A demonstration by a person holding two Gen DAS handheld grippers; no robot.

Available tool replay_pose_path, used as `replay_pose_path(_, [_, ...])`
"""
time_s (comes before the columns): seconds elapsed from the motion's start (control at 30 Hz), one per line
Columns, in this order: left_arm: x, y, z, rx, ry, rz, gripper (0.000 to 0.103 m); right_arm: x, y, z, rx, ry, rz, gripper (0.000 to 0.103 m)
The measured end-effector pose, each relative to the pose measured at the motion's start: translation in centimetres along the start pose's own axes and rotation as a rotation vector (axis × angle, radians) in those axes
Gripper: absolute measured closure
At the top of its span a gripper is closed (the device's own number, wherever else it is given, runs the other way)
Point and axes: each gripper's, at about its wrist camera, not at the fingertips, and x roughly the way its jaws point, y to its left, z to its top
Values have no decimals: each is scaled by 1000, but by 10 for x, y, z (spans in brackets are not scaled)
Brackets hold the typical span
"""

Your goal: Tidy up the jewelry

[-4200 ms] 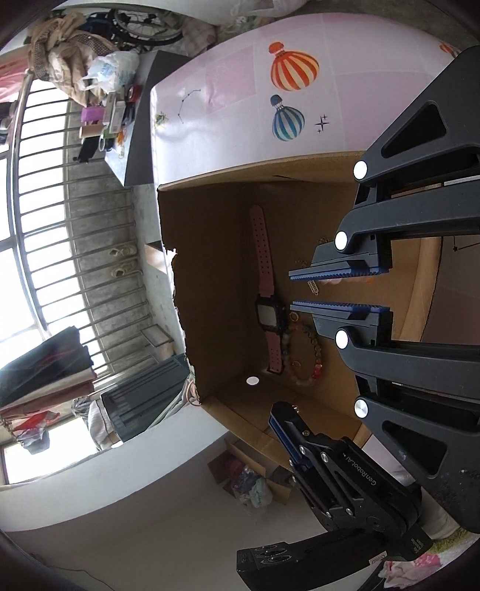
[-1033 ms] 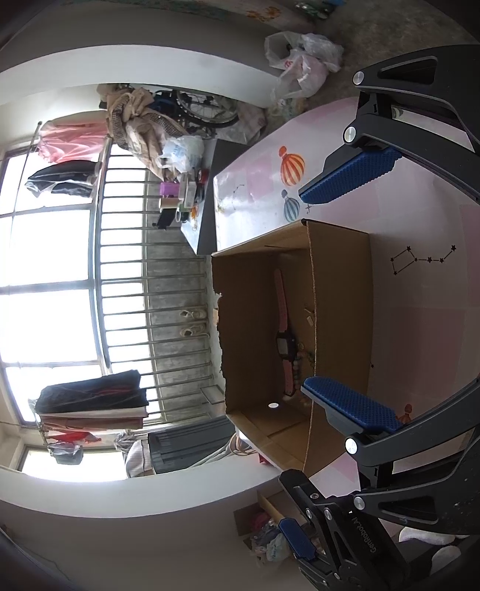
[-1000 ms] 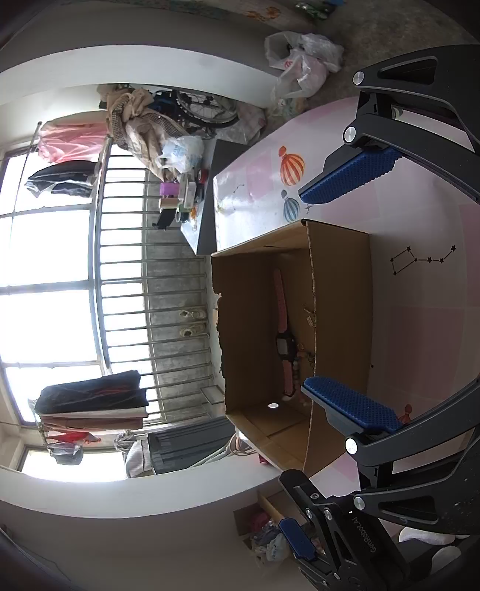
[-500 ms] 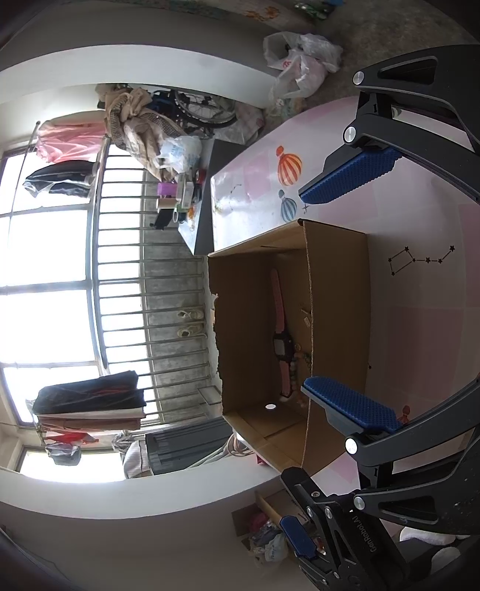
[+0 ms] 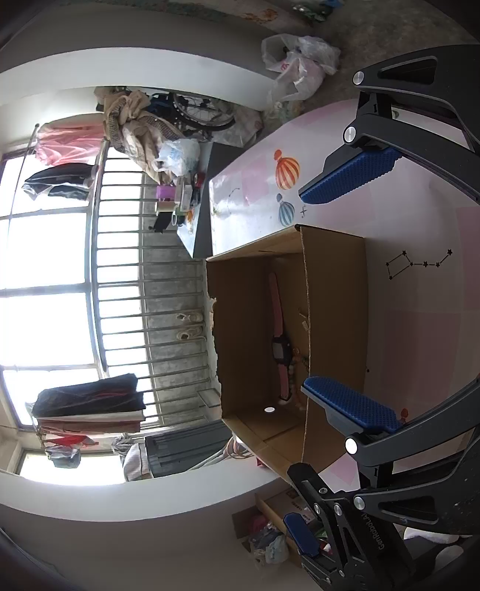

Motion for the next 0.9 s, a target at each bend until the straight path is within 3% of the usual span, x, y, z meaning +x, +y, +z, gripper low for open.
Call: replay_pose_path(0.9, [3, -3, -1, -4, 16, 1, 13, 0, -2, 1, 0, 4, -1, 13])
